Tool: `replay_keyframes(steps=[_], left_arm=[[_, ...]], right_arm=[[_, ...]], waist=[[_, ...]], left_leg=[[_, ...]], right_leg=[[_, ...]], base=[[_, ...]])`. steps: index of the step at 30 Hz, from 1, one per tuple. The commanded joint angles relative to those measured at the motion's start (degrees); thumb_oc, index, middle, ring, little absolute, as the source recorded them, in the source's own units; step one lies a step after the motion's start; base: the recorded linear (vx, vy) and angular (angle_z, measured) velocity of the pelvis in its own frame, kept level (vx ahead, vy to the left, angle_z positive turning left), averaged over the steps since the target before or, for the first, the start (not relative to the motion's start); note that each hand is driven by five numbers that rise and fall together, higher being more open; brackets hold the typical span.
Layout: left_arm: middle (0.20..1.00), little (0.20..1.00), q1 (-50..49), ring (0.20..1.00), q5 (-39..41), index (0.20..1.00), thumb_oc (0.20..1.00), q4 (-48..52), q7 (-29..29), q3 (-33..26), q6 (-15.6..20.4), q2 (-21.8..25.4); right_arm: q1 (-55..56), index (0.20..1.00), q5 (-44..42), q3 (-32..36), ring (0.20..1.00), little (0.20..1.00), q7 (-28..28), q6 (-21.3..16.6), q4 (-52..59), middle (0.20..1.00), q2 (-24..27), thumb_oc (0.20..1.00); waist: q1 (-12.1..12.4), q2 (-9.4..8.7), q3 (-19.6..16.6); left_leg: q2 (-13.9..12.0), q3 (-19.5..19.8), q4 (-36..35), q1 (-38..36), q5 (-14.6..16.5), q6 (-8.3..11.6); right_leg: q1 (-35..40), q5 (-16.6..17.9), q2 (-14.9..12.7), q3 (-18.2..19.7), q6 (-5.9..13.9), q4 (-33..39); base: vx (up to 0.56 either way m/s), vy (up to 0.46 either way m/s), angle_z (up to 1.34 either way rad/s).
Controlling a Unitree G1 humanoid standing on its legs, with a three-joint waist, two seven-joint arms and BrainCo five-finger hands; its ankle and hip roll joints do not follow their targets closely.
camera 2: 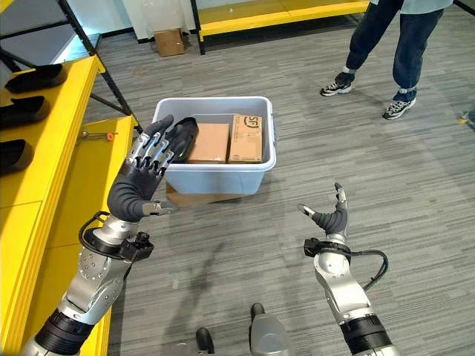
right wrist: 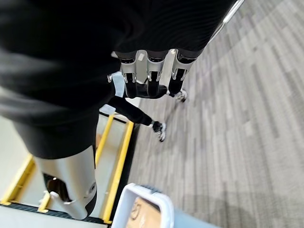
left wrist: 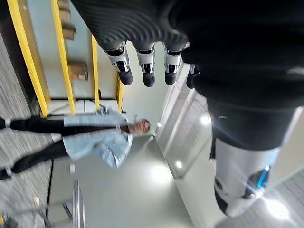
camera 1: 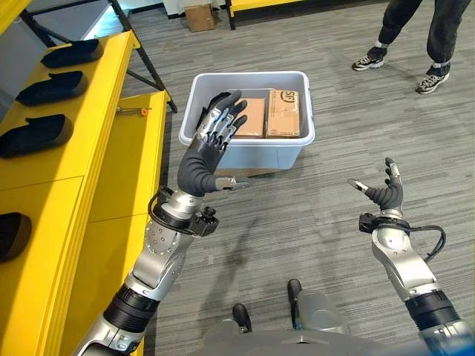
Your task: Move parts from the plastic box to the shelf.
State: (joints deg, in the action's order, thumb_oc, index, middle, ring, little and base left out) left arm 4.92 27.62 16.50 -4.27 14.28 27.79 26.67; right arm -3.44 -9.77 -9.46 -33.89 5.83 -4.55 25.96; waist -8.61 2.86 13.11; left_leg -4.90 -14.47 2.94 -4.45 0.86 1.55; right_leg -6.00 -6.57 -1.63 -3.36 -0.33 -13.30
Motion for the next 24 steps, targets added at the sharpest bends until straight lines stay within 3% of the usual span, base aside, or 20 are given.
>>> replay_keyframes(steps=[1,8,9,10,12,13,15,16,17,18,21,23,24], left_arm=[[1.0,1.0,-1.0,1.0,0.1,1.0,1.0,2.1,-2.2,-2.0,3.1,0.1],[1.0,1.0,-1.8,1.0,0.9,1.0,1.0,1.8,-0.1,-3.2,2.0,0.1],[1.0,1.0,-2.0,1.0,0.8,1.0,1.0,1.6,-0.2,-3.5,1.7,-0.2],[1.0,1.0,-1.7,1.0,1.4,1.0,1.0,1.4,-0.4,-3.7,1.3,-0.3],[1.0,1.0,-0.6,1.0,2.3,1.0,1.0,0.2,-1.6,-4.1,0.3,-0.3],[1.0,1.0,-0.6,1.0,2.4,1.0,1.0,0.0,-1.7,-4.1,0.2,-0.3],[1.0,1.0,-0.7,1.0,1.6,1.0,1.0,-0.9,-2.6,-4.3,0.1,-0.6],[1.0,1.0,-1.4,1.0,1.3,1.0,1.0,-1.3,-3.4,-4.4,-0.5,-1.1],[1.0,1.0,-2.6,1.0,0.6,1.0,1.0,-1.9,-3.8,-4.7,-0.3,-1.0],[1.0,1.0,-2.8,1.0,0.8,1.0,1.0,-1.8,-3.9,-4.8,-0.3,-0.9],[1.0,1.0,-2.8,1.0,-0.2,1.0,1.0,-3.2,-5.2,-5.9,-1.8,0.3],[1.0,1.0,-2.0,1.0,-2.0,1.0,1.0,-3.4,-6.6,-5.2,-2.1,0.8],[1.0,1.0,-1.6,1.0,-1.6,1.0,1.0,-3.2,-6.7,-5.1,-2.5,1.0]], right_arm=[[-2.1,1.0,2.3,1.8,1.0,1.0,-0.1,-3.2,4.0,1.0,0.2,1.0],[-2.7,1.0,3.0,0.0,1.0,1.0,6.3,-2.5,3.9,1.0,0.4,1.0],[-2.1,1.0,3.0,-0.2,1.0,1.0,8.2,-2.6,4.6,1.0,0.7,1.0],[-1.8,1.0,3.1,-0.5,1.0,1.0,8.3,-3.1,4.6,1.0,0.6,1.0],[-1.7,1.0,2.4,-1.4,1.0,1.0,8.4,-4.5,3.9,1.0,0.2,1.0],[-1.7,1.0,2.2,-1.5,1.0,1.0,8.3,-4.7,3.7,1.0,0.2,1.0],[-2.1,1.0,1.8,-2.4,1.0,1.0,8.5,-6.5,3.3,1.0,-0.6,1.0],[-0.9,1.0,1.8,-3.1,1.0,1.0,8.2,-6.7,4.7,1.0,-1.2,1.0],[0.3,1.0,1.9,-3.7,1.0,1.0,8.7,-6.9,5.4,1.0,-1.6,1.0],[0.3,1.0,1.9,-3.8,1.0,1.0,8.8,-7.0,5.3,1.0,-1.7,1.0],[-1.1,1.0,-0.5,-3.8,1.0,1.0,8.8,-8.8,4.7,1.0,-3.0,1.0],[-2.5,1.0,-1.2,-3.6,1.0,1.0,8.0,-8.6,4.6,1.0,-3.3,1.0],[-2.9,1.0,-1.2,-3.6,1.0,1.0,7.9,-8.3,4.7,1.0,-3.4,1.0]], waist=[[1.7,-1.52,-1.1],[1.8,-1.33,-0.8],[1.8,-2.37,-0.3],[1.9,-2.91,0.0],[2.1,-3.27,1.1],[2.1,-3.23,1.2],[3.4,-2.09,1.7],[4.1,-0.75,1.1],[4.9,-0.69,0.4],[5.1,-0.69,0.2],[7.3,-2.19,-0.4],[8.7,-3.0,-1.1],[9.2,-3.18,-1.4]], left_leg=[[-2.4,2.7,4.3,3.8,0.6,1.97],[-5.0,2.0,10.6,3.7,-1.1,2.94],[-6.5,1.1,20.5,6.2,-5.5,4.03],[-7.6,1.0,26.0,9.1,-7.7,4.59],[-7.8,1.4,31.8,14.4,-7.7,4.27],[-7.6,1.4,31.9,14.7,-7.6,4.19],[-2.5,-0.1,22.0,16.1,-6.3,2.22],[0.0,-6.2,5.7,17.9,-7.4,1.85],[1.1,-6.3,2.6,19.1,-9.5,0.55],[1.3,-6.0,2.5,19.1,-9.3,0.37],[2.1,-3.7,8.7,18.0,-2.0,-1.75],[3.4,-2.8,7.8,17.1,-1.0,-2.61],[3.9,-3.2,6.7,16.4,-0.6,-3.39]], right_leg=[[3.4,5.4,-3.6,-0.2,3.98,6.4],[3.6,1.3,-3.2,-2.2,1.74,1.2],[4.4,1.2,-2.8,-2.6,0.02,1.2],[5.0,1.3,-2.5,-3.0,-0.75,1.6],[6.5,1.1,-1.4,-3.3,-1.34,2.3],[6.6,1.1,-1.3,-3.3,-1.3,2.4],[7.6,0.3,0.4,-3.0,-0.17,2.7],[10.6,-1.8,1.9,-4.6,1.04,3.2],[12.2,-3.4,2.4,-3.9,0.94,2.6],[12.2,-3.7,2.4,-3.6,0.98,2.4],[11.2,-5.4,-0.1,-4.7,2.39,-0.9],[11.1,-3.1,-1.6,-6.3,4.1,-4.2],[10.1,-0.3,-2.9,-7.7,5.71,-9.2]], base=[[0.05,-0.134,0.11],[0.09,-0.201,0.05],[0.08,-0.293,-0.04],[0.1,-0.366,0.0],[0.13,-0.224,0.35],[0.2,-0.099,0.42],[0.39,0.096,0.1],[0.67,0.277,-0.19],[0.61,0.264,0.07],[0.39,0.201,-0.2],[0.38,0.265,-0.9],[0.27,0.269,-0.42],[0.15,0.257,0.09]])
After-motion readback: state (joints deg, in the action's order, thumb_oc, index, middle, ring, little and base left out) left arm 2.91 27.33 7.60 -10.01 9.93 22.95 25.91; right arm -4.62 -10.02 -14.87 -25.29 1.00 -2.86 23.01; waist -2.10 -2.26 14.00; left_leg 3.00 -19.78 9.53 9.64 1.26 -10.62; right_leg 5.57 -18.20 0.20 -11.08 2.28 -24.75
